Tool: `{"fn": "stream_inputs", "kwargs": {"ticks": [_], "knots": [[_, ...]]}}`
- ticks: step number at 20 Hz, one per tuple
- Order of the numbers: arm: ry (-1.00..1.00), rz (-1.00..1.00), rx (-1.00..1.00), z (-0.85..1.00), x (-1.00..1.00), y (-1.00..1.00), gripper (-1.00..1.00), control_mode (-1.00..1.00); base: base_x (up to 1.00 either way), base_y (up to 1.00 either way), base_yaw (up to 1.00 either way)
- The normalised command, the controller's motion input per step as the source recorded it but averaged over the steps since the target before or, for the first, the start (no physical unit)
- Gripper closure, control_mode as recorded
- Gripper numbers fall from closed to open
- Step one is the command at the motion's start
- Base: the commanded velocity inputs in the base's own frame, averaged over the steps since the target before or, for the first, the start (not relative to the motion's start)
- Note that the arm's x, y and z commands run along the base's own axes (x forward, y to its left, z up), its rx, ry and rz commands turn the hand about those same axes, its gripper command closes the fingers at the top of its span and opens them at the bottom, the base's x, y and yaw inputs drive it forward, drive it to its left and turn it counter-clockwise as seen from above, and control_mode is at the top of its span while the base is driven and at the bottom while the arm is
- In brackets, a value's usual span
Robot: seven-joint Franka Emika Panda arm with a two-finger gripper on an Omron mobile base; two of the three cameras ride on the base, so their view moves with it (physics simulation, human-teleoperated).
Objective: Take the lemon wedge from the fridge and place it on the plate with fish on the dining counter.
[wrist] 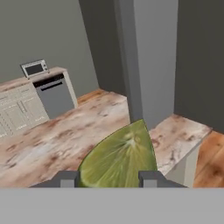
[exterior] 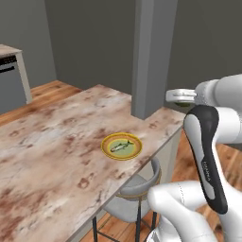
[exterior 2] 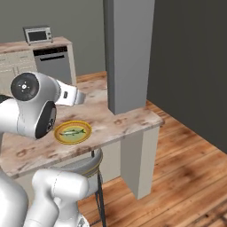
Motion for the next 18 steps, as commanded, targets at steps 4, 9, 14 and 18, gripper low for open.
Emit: {"fn": "stream_inputs", "kwargs": {"ticks": [4, 9, 14, 18], "knots": [[0.15, 0.01, -0.04, -0.31, 0.75, 0.02, 1.0, -1.0, 0.25, 0.01, 0.0], [0.32, 0.02, -0.09, -0.52, 1.0, 0.34, 1.0, -1.0, 0.0, 0.0, 0.0], [0.15, 0.11, -0.03, -0.53, 0.69, 0.11, 1.0, -1.0, 0.0, 0.0, 0.0], [0.0, 0.09, -0.04, -0.78, 0.35, 0.27, 1.0, -1.0, 0.0, 0.0, 0.0]]}}
